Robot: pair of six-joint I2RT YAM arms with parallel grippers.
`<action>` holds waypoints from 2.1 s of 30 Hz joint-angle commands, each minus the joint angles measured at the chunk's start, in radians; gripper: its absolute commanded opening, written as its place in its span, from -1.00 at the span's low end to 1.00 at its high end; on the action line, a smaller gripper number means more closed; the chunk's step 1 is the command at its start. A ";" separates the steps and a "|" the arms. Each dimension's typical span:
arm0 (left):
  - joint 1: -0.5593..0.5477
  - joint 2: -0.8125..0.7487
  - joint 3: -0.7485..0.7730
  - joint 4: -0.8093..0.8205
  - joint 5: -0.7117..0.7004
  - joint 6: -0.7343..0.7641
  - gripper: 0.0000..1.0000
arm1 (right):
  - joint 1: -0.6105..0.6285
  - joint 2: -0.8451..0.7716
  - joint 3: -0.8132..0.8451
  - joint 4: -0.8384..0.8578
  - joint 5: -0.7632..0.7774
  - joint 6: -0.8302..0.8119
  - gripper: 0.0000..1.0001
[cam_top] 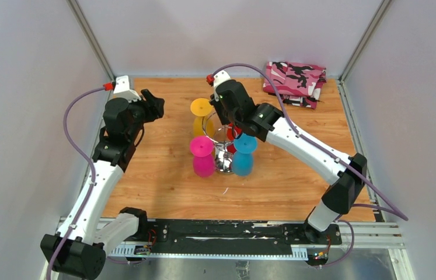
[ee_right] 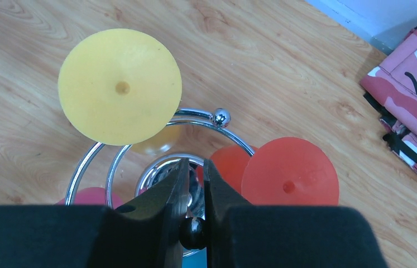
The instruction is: Take the wine glass off the wine glass rack
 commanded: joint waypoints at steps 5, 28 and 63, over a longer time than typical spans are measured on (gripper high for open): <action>-0.003 0.032 -0.004 0.046 -0.030 0.034 0.20 | -0.093 0.063 0.138 0.159 -0.107 -0.059 -1.00; -0.003 0.122 -0.004 0.083 -0.043 0.047 0.22 | -0.212 0.309 0.455 0.089 -0.158 -0.133 -1.00; -0.003 0.201 0.020 0.118 0.022 0.010 0.25 | -0.261 0.143 0.271 0.170 -0.128 -0.133 0.69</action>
